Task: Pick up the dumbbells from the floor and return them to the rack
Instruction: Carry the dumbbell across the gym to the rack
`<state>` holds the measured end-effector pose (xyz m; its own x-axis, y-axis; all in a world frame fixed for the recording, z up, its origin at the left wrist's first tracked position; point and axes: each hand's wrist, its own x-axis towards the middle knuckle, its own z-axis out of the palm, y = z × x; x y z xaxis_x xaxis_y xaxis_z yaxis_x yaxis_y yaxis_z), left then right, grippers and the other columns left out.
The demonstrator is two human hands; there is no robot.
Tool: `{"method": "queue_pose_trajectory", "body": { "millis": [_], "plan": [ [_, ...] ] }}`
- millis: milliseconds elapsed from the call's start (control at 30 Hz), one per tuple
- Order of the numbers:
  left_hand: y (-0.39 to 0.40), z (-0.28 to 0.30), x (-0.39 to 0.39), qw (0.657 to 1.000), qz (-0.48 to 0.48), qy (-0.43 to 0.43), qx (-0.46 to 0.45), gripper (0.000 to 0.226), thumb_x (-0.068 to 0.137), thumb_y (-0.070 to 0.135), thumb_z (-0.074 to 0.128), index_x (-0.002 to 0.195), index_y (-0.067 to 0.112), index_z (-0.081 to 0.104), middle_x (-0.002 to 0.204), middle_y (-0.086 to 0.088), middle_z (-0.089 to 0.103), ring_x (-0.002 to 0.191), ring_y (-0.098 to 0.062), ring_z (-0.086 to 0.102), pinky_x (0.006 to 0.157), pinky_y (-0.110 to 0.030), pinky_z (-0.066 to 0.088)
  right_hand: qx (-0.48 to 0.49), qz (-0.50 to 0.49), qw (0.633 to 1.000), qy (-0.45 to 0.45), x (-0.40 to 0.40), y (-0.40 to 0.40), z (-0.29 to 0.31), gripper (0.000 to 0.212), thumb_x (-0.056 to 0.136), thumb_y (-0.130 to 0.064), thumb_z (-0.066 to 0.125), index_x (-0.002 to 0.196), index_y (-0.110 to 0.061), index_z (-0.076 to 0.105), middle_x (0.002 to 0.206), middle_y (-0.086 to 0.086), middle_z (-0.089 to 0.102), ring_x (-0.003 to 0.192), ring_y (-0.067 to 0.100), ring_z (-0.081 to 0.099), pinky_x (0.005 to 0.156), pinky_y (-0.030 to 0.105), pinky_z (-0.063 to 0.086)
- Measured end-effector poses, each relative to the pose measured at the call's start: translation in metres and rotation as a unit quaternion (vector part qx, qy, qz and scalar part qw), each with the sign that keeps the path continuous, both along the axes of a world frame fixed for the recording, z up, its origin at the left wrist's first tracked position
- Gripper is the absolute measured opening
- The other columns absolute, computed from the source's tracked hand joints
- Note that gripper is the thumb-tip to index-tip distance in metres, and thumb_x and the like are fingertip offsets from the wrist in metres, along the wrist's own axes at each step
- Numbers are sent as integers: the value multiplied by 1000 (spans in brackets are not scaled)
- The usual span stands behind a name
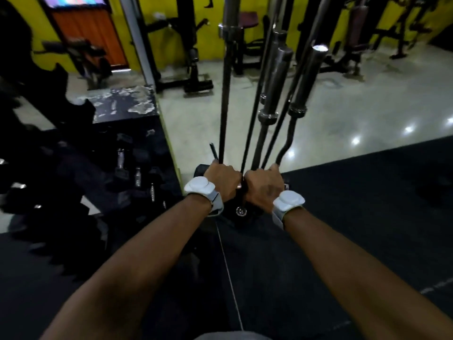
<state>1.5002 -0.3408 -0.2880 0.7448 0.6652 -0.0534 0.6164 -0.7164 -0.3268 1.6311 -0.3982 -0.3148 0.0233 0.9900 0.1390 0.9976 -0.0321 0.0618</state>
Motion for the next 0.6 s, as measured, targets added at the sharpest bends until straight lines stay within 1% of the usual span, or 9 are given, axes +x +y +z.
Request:
{"method": "queue_pose_trajectory", "body": {
  "millis": [67, 100, 133, 200, 267, 300, 400, 500, 600],
  "plan": [
    [13, -2, -9, 1000, 21, -1, 5, 23, 94, 42, 52, 103, 26, 66, 108, -4, 70, 98, -28, 68, 96, -38, 37, -13, 33, 999, -19, -9, 18, 4, 12, 84, -26, 63, 74, -20, 60, 60, -1, 50, 66, 23, 54, 74, 44, 26],
    [20, -3, -14, 999, 32, 1, 4, 22, 94, 42, 52, 102, 26, 65, 107, -4, 70, 96, -28, 68, 94, -38, 37, 4, 48, 999, -16, -14, 30, 4, 15, 84, -30, 61, 72, -20, 59, 61, 0, 54, 65, 24, 56, 75, 44, 27],
    [28, -4, -21, 999, 42, -1, 0, 21, 93, 41, 53, 100, 26, 65, 105, -3, 71, 94, -27, 68, 93, -38, 37, 14, 37, 999, -12, -19, 41, 2, 21, 83, -37, 57, 69, -22, 58, 62, 1, 58, 61, 25, 58, 77, 43, 27],
    [51, -6, -39, 997, 78, -2, 0, 21, 92, 43, 55, 96, 26, 66, 101, -3, 71, 91, -27, 68, 90, -38, 38, 28, 49, 997, -45, -33, 71, -4, 30, 83, -50, 49, 74, -23, 58, 69, 1, 65, 66, 25, 64, 82, 42, 25],
    [66, -8, -58, 994, 106, -6, -4, 21, 94, 42, 54, 96, 25, 67, 102, -4, 72, 93, -27, 68, 91, -39, 38, -30, 77, 996, -46, -50, 90, -4, 25, 85, -47, 53, 83, -23, 59, 80, -1, 69, 78, 23, 66, 87, 43, 27],
    [71, -7, -66, 993, 119, -2, -13, 21, 95, 42, 54, 97, 25, 67, 103, -4, 72, 95, -27, 68, 93, -40, 38, -44, 98, 993, -41, -58, 98, 0, 20, 85, -44, 56, 83, -24, 57, 83, 0, 70, 80, 23, 66, 90, 44, 30],
    [87, -4, -85, 987, 156, 11, -25, 19, 95, 40, 53, 93, 24, 63, 105, -4, 71, 96, -28, 68, 99, -43, 36, -29, 145, 989, -21, -75, 120, 10, 17, 84, -42, 55, 77, -28, 47, 83, 1, 70, 77, 26, 66, 92, 44, 31],
    [99, -8, -101, 979, 203, 4, -20, 15, 96, 35, 52, 94, 25, 63, 103, -4, 70, 96, -28, 67, 98, -40, 36, -41, 192, 980, -20, -88, 142, 12, 18, 89, -41, 51, 77, -28, 52, 86, 0, 71, 77, 26, 65, 94, 44, 34],
    [106, -11, -106, 965, 261, -3, -7, 19, 98, 37, 50, 97, 26, 66, 103, -2, 71, 96, -24, 68, 96, -38, 36, -42, 234, 971, -29, -95, 166, 15, 18, 91, -40, 52, 79, -27, 56, 85, -3, 71, 71, 22, 59, 89, 40, 33]
  ]
}}
